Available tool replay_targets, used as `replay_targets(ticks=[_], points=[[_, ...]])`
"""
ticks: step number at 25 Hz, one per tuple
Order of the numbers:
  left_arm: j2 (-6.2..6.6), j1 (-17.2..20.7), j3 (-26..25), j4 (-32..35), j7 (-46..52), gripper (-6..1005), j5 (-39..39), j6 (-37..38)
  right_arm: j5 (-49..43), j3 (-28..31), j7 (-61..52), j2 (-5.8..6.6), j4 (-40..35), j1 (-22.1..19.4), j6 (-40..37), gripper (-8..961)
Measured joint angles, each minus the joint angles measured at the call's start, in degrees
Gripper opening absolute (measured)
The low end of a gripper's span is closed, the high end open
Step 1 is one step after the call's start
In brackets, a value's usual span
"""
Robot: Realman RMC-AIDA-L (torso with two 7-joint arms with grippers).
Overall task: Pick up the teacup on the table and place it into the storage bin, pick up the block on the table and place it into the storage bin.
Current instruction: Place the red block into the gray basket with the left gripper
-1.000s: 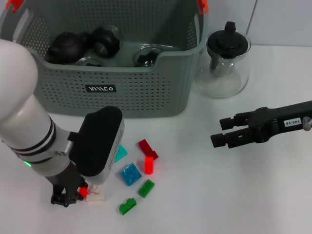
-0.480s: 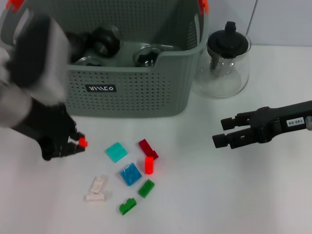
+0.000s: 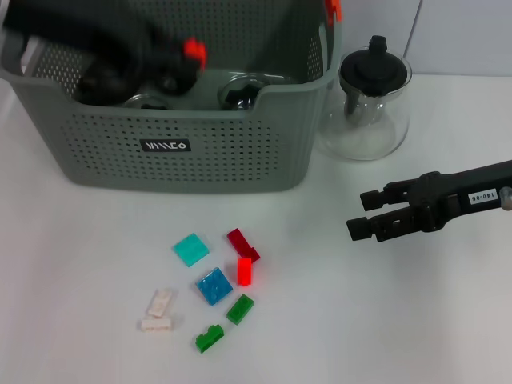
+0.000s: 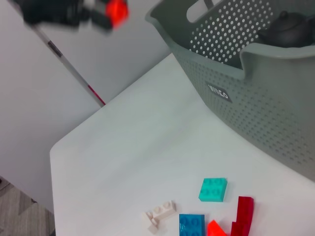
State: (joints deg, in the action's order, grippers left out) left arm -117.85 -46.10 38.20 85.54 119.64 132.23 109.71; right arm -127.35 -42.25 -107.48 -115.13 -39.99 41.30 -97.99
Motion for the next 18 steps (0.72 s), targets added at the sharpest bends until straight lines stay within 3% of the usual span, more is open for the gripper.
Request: replay_targets(ticks=[1, 6, 13, 18], points=[[1.34, -1.6, 1.1, -2.9, 2.3, 200, 1.1, -5.3, 0.0, -0.1, 0.0, 0.0, 0.0, 0.0, 0.0, 946], [3.04, -3.1, 6.2, -7.7, 5.5, 202, 5.1, -14.6, 0.0, -0.3, 0.1, 0.0, 0.0, -0.3, 0.0, 946], [2.85, -5.3, 15.6, -12.4, 13.4, 205, 20.1, -27.2, 0.0, -0.2, 0.1, 0.0, 0.0, -0.6, -0.6, 946], [2.1, -7.6, 16.5, -15.3, 15.0, 207, 27.7, -28.5, 0.0, -0.3, 0.4, 0.0, 0.2, -0.7, -0.6, 946]])
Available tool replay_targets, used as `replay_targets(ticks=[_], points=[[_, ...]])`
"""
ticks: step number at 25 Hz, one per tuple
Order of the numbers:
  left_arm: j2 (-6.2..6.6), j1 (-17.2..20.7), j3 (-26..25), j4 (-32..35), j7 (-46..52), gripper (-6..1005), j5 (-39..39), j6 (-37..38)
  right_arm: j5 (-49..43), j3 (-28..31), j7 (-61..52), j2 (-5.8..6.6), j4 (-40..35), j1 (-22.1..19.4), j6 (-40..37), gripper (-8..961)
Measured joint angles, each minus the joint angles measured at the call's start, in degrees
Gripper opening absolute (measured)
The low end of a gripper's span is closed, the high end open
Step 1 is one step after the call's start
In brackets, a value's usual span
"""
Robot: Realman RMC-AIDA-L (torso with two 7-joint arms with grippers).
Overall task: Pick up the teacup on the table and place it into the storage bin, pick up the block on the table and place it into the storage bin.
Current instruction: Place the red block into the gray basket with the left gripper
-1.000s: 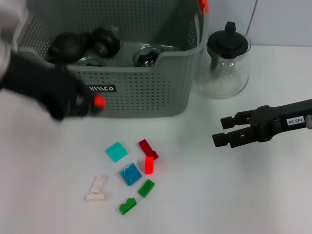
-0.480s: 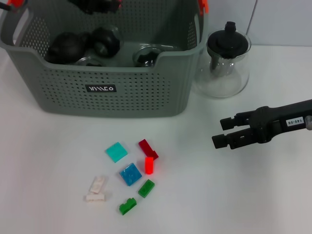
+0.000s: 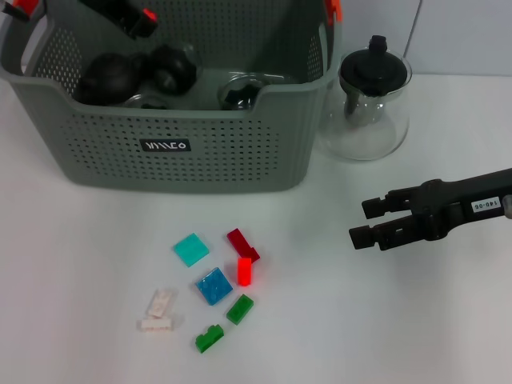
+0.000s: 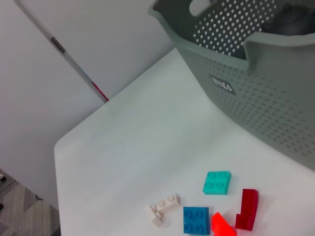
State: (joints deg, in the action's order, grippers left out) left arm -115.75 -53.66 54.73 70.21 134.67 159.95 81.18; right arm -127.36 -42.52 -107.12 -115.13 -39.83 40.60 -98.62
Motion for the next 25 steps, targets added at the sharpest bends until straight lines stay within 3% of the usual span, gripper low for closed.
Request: replay_targets(ticks=[3, 15, 25], points=[[-0.04, -1.4, 0.2, -2.2, 1.2, 208, 2.8, -1.2, 0.0, 0.0, 0.3, 0.0, 0.1, 0.0, 0.0, 946], [2.59, -2.4, 0.9, -9.4, 3.7, 213, 3.7, -4.9, -0.3, 0.0, 0.7, 0.0, 0.4, 0.0, 0.0, 946], [2.26, -1.6, 1.0, -8.9, 3.5, 217, 3.8, -5.0, -0.3, 0.0, 0.7, 0.0, 0.4, 0.0, 0.0, 946]])
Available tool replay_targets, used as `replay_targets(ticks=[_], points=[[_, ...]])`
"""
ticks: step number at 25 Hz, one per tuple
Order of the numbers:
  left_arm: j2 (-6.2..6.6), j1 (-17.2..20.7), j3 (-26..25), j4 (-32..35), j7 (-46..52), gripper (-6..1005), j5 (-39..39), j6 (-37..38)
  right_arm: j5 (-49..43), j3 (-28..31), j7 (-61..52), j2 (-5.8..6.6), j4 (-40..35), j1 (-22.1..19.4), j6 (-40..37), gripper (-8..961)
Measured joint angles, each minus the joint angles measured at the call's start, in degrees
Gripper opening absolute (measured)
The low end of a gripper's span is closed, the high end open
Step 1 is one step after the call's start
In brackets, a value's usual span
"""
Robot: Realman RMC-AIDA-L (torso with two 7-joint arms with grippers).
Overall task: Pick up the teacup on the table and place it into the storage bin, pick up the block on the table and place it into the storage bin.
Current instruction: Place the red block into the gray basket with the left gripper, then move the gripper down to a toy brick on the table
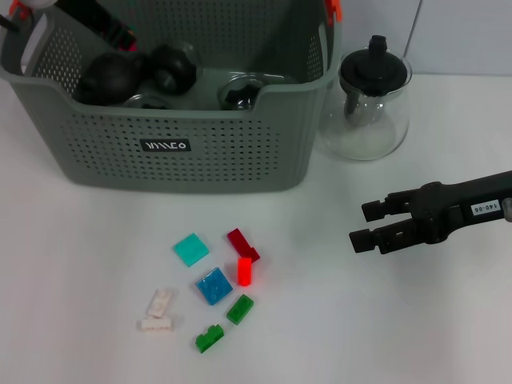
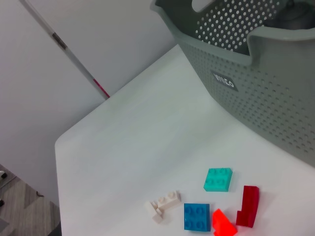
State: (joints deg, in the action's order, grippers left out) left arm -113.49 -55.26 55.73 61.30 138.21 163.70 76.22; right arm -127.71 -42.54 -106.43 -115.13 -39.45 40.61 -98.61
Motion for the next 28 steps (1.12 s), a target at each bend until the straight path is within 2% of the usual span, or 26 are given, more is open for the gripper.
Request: replay_targets(ticks=[6, 12, 16, 17, 20, 22, 24, 28], points=[[-0.16, 0.3, 0.0, 1.2, 0.1, 340, 0.0, 0.0, 0.0, 0.0, 0.0, 0.0, -0.1, -0.1, 0.0, 946], [-2.61, 3.8, -2.2, 14.1, -0.9, 483, -3.8, 4.1, 0.0, -0.1, 0.4, 0.02, -0.1, -0.2, 0.0, 946], [-3.43, 6.6, -7.7, 24.3, -4.1, 646, -16.9, 13.7, 0.0, 0.1, 0.6, 0.06, -0.3, -0.5, 0.0, 946], [-3.42, 7.4, -10.0, 26.6, -5.8, 667, -23.2, 17.9, 0.0, 0.1, 0.7, 0.06, -0.3, -0.6, 0.0, 946], [-2.56, 10.1, -14.4, 29.4, -10.9, 729, -40.1, 30.3, 0.1, 0.3, 0.9, 0.08, -0.1, -0.6, 0.0, 946], [-1.94, 11.8, -14.5, 29.4, -14.4, 750, -45.6, 36.4, 0.0, 0.3, 1.0, 0.08, -0.1, -0.8, 0.0, 946], [-1.99, 14.3, -13.1, 29.9, -18.1, 751, -48.1, 40.8, 0.0, 0.4, 1.0, 0.09, 0.0, -1.0, 0.0, 946], [-2.74, 20.3, -4.9, 30.9, -23.2, 744, -44.0, 41.4, 0.2, 0.4, 0.7, 0.12, -0.1, -1.3, 0.0, 946]])
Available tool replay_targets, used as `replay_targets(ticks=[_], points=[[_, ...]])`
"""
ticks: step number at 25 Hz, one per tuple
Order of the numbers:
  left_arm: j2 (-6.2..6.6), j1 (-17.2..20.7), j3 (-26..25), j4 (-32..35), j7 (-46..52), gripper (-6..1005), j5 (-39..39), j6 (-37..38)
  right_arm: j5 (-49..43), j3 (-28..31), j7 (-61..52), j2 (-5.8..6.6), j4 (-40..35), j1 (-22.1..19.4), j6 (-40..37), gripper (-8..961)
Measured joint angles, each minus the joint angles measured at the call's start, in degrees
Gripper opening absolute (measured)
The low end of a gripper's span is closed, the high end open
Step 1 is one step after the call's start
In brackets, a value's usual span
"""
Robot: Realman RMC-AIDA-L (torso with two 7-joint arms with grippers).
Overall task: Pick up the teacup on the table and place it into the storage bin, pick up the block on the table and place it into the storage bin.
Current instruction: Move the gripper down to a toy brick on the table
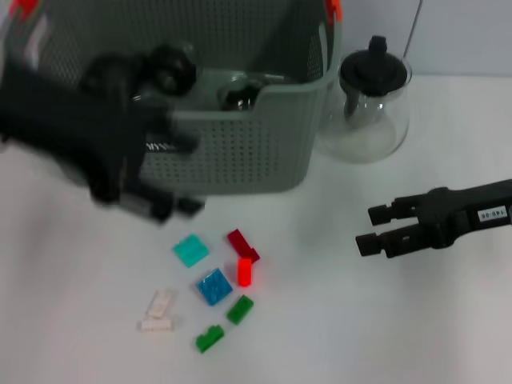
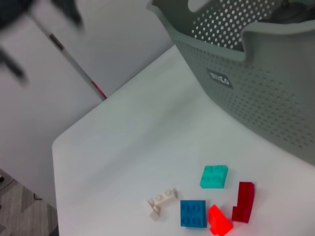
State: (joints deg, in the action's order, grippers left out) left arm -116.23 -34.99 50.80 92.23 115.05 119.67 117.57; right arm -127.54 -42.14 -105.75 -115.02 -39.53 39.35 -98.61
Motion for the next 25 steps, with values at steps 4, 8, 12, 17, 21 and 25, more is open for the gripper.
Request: replay_targets(ticks=[4, 8, 12, 17, 21, 25], points=[[-2.39, 2.1, 6.7, 0.0, -1.1, 740, 13.0, -1.1, 0.0, 0.0, -0.4, 0.06, 0.0, 0.0, 0.0, 946], [-6.27, 3.5, 14.4, -0.3, -2.7, 739, 29.2, -3.7, 0.0, -0.1, -0.5, -0.02, 0.0, 0.0, 0.1, 945], [-8.11, 6.1, 23.7, -1.9, -3.0, 739, 36.2, -9.2, -0.1, 0.0, -0.3, -0.14, 0.1, -0.1, 0.3, 945], [-8.17, 7.0, 30.9, -5.6, -1.8, 738, 37.3, -12.9, -0.2, 0.0, -0.7, -0.13, 0.2, -0.2, 0.1, 945], [-8.24, 7.0, 33.6, -8.1, -1.2, 737, 37.6, -15.0, -0.2, 0.0, -0.7, -0.12, 0.2, -0.5, 0.0, 945], [-8.26, 7.1, 35.0, -9.3, -0.8, 736, 37.8, -16.7, -0.1, 0.0, -0.7, -0.08, 0.2, -0.7, 0.0, 945]])
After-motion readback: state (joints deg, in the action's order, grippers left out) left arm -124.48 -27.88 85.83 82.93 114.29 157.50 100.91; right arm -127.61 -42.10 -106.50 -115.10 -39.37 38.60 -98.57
